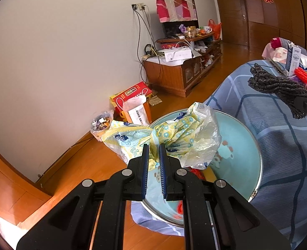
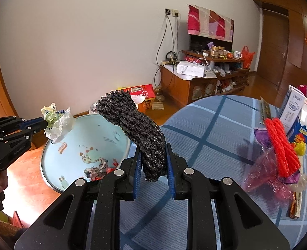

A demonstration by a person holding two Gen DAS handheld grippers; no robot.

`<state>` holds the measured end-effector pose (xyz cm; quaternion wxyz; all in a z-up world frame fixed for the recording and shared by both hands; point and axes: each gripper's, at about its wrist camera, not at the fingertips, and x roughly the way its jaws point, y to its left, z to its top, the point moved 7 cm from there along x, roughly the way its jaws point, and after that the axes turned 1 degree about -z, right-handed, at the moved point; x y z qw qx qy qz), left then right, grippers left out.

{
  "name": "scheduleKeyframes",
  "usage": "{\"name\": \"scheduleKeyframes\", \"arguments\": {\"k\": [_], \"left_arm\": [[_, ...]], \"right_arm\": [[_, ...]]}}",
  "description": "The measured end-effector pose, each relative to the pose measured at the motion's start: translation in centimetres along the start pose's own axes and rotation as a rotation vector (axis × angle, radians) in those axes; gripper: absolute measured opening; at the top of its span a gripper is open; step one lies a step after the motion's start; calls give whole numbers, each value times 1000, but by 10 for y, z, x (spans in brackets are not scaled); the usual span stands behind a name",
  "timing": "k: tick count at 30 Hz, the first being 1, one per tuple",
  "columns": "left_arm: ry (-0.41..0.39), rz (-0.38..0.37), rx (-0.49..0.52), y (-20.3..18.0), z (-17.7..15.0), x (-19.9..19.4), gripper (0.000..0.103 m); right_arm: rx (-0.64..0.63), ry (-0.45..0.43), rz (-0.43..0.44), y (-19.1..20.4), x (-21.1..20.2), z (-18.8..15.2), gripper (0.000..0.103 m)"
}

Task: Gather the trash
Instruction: 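Carry the black bundle with the right tool while the left tool carries the yellow bag over the bin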

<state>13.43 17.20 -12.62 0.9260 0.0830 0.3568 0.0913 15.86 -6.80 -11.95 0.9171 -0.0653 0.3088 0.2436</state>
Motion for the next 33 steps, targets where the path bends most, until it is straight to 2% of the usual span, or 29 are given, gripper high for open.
{"name": "scheduleKeyframes", "arguments": {"k": [15, 33], "left_arm": [[2, 38, -28, 17, -3, 3, 10], [6, 30, -29, 15, -3, 4, 10]], "right_arm": [[-35, 4, 29, 22, 10, 10, 22], [-50, 10, 39, 31, 13, 12, 22]]}}
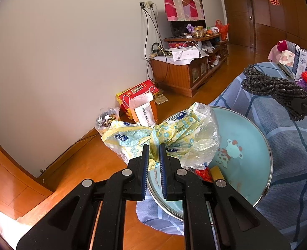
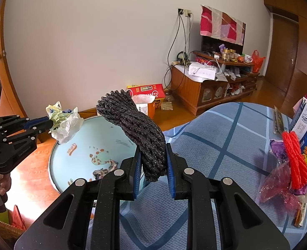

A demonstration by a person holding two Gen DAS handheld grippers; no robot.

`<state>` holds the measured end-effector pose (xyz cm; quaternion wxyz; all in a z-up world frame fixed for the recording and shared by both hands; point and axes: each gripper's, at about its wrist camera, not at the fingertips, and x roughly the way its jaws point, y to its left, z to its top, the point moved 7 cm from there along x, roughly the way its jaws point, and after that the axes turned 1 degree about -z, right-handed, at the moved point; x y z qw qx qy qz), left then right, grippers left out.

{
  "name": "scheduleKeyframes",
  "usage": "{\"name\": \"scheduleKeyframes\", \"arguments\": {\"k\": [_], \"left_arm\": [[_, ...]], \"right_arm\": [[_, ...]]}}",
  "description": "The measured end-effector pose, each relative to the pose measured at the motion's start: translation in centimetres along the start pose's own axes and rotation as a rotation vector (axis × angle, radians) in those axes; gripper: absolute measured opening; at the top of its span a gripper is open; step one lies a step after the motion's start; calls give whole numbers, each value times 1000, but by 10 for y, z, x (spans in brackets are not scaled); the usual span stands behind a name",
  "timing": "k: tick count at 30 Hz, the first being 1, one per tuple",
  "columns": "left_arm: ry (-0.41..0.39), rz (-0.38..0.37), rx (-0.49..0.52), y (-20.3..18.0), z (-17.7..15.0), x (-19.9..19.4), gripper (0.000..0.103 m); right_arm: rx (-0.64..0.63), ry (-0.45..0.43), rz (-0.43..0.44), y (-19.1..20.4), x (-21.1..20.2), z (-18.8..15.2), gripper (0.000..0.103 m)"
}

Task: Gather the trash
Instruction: 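Carry the black bundle with the right tool while the left tool carries the yellow bag over the bin, then open the right tool to drop the bundle while the left tool drops the yellow bag into the bin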

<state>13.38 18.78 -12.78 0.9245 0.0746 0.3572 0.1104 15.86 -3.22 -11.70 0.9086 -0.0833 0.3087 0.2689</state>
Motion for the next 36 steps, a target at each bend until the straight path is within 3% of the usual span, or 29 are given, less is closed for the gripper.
{"name": "scheduleKeyframes", "arguments": {"k": [13, 19, 21, 23, 26, 33, 36], "left_arm": [[3, -13, -3, 0, 0, -2, 10], [2, -39, -6, -5, 1, -3, 16], [4, -52, -4, -8, 0, -2, 32], [3, -60, 1, -11, -1, -2, 33], [3, -67, 5, -15, -3, -1, 43], [11, -77, 20, -28, -9, 1, 62], [20, -95, 43, -42, -13, 4, 65]], "right_arm": [[-10, 4, 9, 3, 1, 0, 22], [-19, 12, 43, 10, 5, -1, 27], [-18, 19, 49, 11, 7, -4, 34], [-15, 23, 49, 11, 8, -5, 36], [-2, 30, 51, 8, 10, -9, 42], [18, 29, 42, 0, 2, -16, 45], [31, 26, 20, -12, -6, -23, 48]]}}
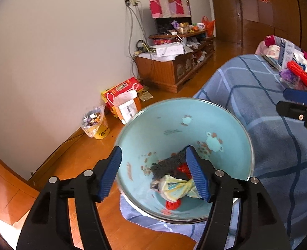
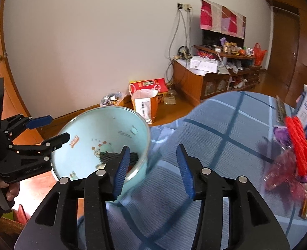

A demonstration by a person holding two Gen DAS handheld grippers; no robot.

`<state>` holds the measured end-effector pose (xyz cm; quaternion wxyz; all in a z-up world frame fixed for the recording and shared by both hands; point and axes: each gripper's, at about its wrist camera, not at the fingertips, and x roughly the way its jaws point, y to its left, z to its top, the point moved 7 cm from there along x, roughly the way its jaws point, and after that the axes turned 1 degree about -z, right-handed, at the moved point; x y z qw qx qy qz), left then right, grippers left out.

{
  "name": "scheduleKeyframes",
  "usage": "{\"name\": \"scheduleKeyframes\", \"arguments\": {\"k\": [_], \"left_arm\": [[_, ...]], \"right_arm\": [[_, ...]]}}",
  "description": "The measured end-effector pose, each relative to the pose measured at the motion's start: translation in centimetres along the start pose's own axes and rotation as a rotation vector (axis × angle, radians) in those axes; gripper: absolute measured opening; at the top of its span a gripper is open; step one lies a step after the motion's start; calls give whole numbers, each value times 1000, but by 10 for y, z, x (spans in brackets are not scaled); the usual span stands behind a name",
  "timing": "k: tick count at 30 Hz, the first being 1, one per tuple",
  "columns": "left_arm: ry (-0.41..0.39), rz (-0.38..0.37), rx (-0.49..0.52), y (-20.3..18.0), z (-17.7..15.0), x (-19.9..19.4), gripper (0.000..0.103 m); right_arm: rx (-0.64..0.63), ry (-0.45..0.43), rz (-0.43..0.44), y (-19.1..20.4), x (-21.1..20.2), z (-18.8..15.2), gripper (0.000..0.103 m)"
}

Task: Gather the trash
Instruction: 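Open the right tool to drop the bundle while the left tool drops the yellow bag into the bin, then grasp the white-orange snack bar wrapper with the right tool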

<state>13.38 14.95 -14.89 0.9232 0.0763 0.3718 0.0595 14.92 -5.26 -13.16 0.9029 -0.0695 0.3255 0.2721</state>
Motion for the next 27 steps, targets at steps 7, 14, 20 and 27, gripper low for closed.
{"name": "scheduleKeyframes", "arguments": {"k": [7, 14, 20, 27], "left_arm": [[12, -30, 59, -32, -3, 9, 68], [4, -47, 98, -65, 8, 19, 77], [-20, -53, 102, -93, 33, 29, 81], [-19, -64, 91, -117, 52, 39, 84]], "right_arm": [[71, -17, -135, -68, -38, -21, 48], [229, -27, -333, -172, -93, -58, 49], [389, 44, -471, -257, -111, -98, 49], [474, 123, -422, -288, -91, -111, 49]]}}
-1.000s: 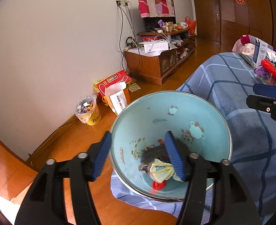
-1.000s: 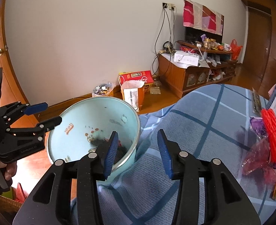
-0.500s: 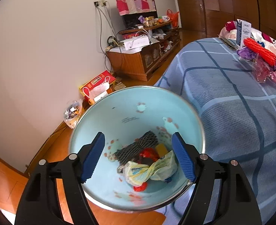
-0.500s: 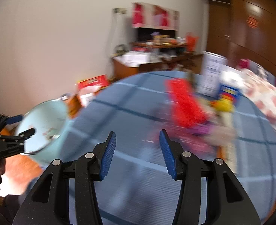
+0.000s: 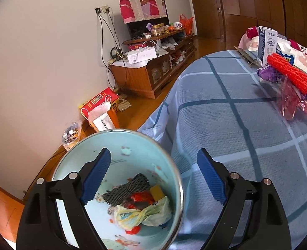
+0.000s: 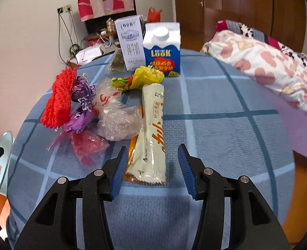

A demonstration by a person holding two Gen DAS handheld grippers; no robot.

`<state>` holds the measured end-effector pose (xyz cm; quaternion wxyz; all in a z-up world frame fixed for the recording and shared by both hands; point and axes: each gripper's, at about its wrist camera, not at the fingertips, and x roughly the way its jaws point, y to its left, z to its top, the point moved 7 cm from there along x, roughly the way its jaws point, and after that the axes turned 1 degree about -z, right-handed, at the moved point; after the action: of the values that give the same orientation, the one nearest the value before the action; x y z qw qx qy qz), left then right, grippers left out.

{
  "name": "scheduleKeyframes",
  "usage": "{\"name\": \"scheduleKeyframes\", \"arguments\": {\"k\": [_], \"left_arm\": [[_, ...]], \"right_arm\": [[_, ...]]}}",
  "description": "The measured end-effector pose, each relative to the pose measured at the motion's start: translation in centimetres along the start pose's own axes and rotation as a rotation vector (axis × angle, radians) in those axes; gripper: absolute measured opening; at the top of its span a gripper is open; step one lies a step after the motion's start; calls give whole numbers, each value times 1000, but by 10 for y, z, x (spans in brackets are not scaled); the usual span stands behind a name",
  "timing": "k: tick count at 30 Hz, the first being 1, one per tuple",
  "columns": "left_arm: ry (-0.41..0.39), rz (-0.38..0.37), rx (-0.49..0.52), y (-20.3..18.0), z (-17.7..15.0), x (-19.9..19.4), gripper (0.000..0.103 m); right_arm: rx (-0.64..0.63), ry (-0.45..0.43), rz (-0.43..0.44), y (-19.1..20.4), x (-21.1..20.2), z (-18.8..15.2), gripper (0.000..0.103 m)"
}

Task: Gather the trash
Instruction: 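Grasp the white-orange snack bar wrapper with the right tool, then grasp the red mesh net with the left tool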

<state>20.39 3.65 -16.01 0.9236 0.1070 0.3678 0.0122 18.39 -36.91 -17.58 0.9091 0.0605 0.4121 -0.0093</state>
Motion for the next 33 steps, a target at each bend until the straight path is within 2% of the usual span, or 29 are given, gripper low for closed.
{"name": "scheduleKeyframes", "arguments": {"k": [5, 11, 18, 26, 33], "left_arm": [[8, -12, 5, -12, 3, 2, 84], [-10, -38, 26, -30, 13, -5, 84], [-32, -74, 61, -67, 29, -12, 84], [-79, -150, 104, -133, 58, -28, 84], [-113, -215, 128, -198, 89, -34, 84]], "right_arm": [[5, 84, 40, 6, 21, -2, 47], [27, 83, 79, 0, 16, -3, 21], [35, 2, 28, -23, -15, -5, 19], [90, -78, -99, -77, -43, -14, 19], [138, -105, -90, -101, -54, -21, 19]]}}
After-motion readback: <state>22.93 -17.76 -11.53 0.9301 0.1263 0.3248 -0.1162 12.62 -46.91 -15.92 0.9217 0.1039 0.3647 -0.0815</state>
